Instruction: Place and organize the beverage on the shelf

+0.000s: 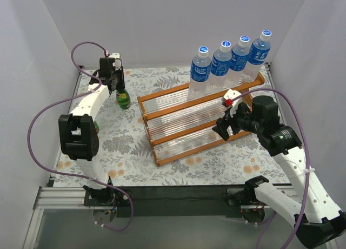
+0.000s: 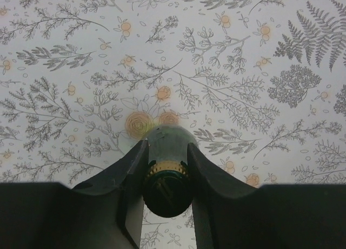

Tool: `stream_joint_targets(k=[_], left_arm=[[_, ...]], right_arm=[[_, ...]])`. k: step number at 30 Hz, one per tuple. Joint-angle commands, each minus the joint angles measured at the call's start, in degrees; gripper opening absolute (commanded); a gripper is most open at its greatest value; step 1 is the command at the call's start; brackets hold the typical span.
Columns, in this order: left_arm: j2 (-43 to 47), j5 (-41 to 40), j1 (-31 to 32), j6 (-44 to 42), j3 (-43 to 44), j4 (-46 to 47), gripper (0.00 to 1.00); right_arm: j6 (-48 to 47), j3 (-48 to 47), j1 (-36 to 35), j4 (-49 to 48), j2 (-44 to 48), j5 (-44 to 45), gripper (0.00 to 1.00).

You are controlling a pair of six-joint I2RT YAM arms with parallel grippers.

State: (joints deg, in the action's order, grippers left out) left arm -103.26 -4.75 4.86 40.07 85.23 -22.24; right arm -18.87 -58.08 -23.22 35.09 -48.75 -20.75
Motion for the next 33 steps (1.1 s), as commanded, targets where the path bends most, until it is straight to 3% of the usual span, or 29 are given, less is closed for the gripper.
stream_joint_targets(k=[1, 16, 33], left_arm=[[7.80, -3.07, 0.67, -0.52, -0.50, 1.76, 0.00], [29.33, -0.08, 0.85, -0.35, -7.80, -1.13, 0.00], [31.98, 2.55, 2.08, 1.93, 13.90, -13.09, 0.00]], right_arm=[[0.59, -2.74, 0.46, -2.13, 0.24, -1.04, 0.93], [-0.81, -4.32, 0.99, -1.61, 0.32, -2.54, 0.91], [-0.73, -6.16, 1.87, -1.61, -0.55, -3.86, 0.89]])
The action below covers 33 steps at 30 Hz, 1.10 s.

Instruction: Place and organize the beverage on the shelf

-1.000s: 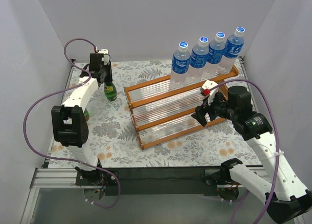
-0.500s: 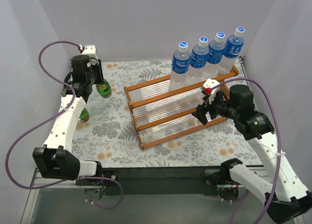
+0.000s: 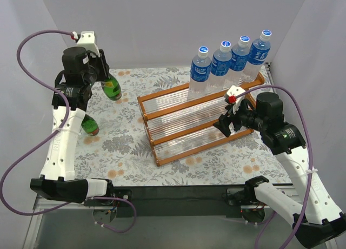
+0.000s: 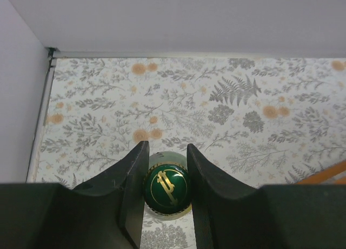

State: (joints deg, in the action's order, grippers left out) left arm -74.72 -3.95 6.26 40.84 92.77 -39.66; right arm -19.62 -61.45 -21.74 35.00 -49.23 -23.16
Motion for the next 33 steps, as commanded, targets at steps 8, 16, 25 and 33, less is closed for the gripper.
stream_joint_targets(k=[8, 16, 25, 33], left_arm=[[1.51, 5.70, 1.65, 3.72, 15.85, 1.95, 0.00], [-0.78, 9.74, 2.88, 5.65, 23.15, 0.81, 0.00], [-3.24, 12.64, 5.34, 7.67, 27.81, 1.08, 0.00], [-4.12, 13.61, 9.64, 8.38, 30.01, 1.51, 0.00]], right_arm=[[0.10, -3.06, 0.91, -1.69, -0.25, -2.07, 0.89], [0.10, -2.80, 1.34, -1.69, -0.25, -2.68, 0.89], [0.28, -2.53, 1.70, -1.87, -0.34, -3.03, 0.89], [0.37, -2.01, 2.22, -2.13, -0.60, -3.30, 0.89]])
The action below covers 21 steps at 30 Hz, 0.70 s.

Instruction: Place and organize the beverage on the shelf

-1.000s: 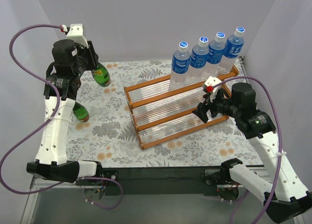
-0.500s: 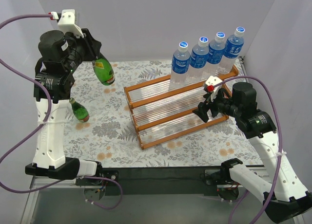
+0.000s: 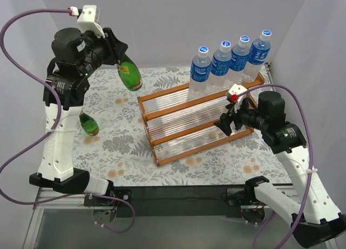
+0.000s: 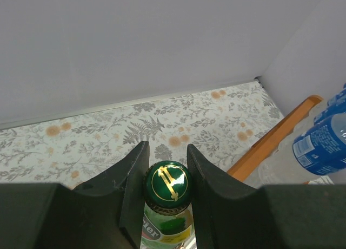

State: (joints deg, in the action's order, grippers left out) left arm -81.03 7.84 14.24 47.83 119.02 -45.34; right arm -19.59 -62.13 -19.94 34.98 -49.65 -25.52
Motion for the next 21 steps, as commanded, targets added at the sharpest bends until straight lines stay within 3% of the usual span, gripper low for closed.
stream_joint_targets(k=[1, 10, 21], left_arm=[[2.28, 1.83, 2.10, 1.38, 3.67, 7.46, 0.00], [1.41, 1.92, 8.25, 1.04, 4.11, 8.87, 0.00], [-1.84, -6.16, 21.08, -2.39, 5.61, 9.22, 0.00]], right_arm=[[0.35, -1.33, 0.43, -2.20, -0.19, -1.02, 0.89], [0.61, -1.24, 0.87, -2.37, -0.45, -1.20, 0.89], [0.61, -0.98, 1.31, -2.29, -0.19, -1.11, 0.89]])
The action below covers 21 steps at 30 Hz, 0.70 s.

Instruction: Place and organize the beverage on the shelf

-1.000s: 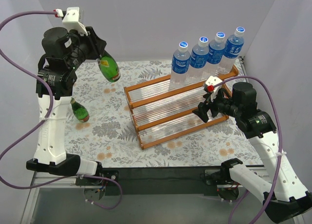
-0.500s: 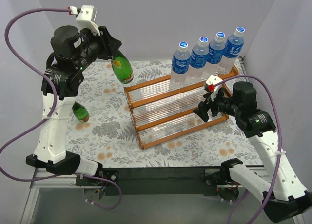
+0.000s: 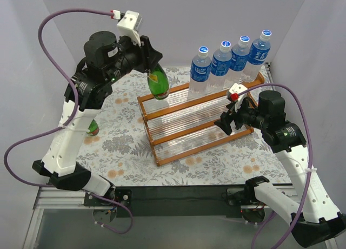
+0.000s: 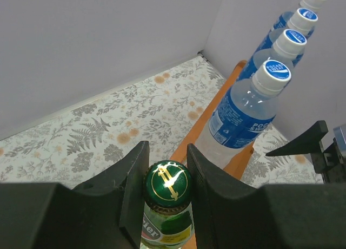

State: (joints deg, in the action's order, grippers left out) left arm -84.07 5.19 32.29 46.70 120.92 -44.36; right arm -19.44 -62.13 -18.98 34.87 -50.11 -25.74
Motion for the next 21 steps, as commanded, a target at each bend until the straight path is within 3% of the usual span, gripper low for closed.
stream_joint_targets(k=[1, 8, 21], left_arm=[[0.67, -4.39, 4.08, -1.61, 3.71, 8.24, 0.00], [-3.02, -11.69, 13.57, -5.56, 5.81, 8.41, 0.00], [-6.63, -15.91, 16.84, -8.46, 8.45, 8.76, 0.00]], right_arm=[[0.54, -0.98, 0.35, -2.18, 0.27, -0.81, 0.88], [0.46, -0.63, 0.53, -2.09, 0.80, -0.72, 0.89], [0.37, -0.45, 0.61, -1.91, 1.50, -0.72, 0.89]])
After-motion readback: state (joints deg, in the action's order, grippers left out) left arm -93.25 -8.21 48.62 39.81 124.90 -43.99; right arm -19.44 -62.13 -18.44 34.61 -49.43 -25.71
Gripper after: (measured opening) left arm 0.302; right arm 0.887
